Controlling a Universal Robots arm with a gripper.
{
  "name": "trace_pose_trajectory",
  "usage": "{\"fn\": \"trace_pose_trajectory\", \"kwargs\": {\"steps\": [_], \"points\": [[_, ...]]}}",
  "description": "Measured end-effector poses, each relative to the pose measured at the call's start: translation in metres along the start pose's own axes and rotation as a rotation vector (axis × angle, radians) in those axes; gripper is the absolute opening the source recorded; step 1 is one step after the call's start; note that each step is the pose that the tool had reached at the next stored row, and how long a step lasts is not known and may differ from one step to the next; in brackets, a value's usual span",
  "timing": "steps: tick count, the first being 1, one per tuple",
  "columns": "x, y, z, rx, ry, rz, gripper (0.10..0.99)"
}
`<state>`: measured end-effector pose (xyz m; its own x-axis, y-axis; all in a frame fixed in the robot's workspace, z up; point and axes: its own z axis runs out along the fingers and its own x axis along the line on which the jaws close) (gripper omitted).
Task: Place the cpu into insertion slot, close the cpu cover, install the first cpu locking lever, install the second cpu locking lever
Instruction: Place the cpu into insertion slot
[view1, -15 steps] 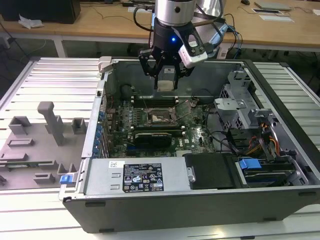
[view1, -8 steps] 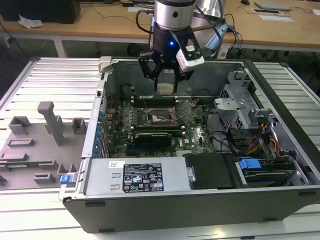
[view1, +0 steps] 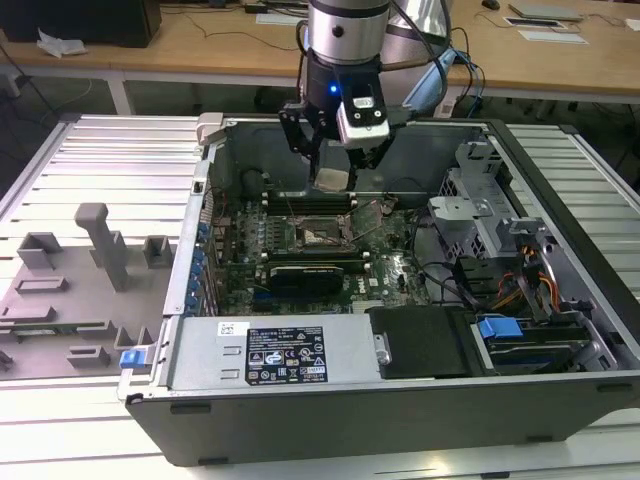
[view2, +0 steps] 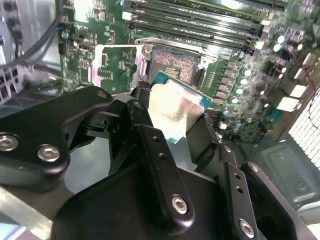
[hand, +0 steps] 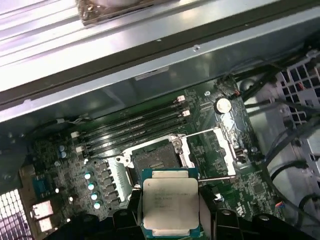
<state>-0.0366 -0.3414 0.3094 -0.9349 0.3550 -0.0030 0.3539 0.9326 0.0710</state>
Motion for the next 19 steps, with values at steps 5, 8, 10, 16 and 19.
{"fn": "trace_pose_trajectory", "kwargs": {"steps": [5, 8, 10, 16, 19], "points": [[0.0000, -0.0001, 0.0012, 0.000, -0.0073, 0.102, 0.541], [0.0000, -0.0001, 0.0021, 0.000, -0.0113, 0.159, 0.541], [0.0000, -0.0002, 0.0031, 0.001, -0.0161, 0.226, 0.541], [0.0000, -0.0004, 0.0056, 0.001, -0.0264, 0.371, 0.541], [0.0000, -0.0005, 0.0069, 0.001, -0.0319, 0.448, 0.541]]}}
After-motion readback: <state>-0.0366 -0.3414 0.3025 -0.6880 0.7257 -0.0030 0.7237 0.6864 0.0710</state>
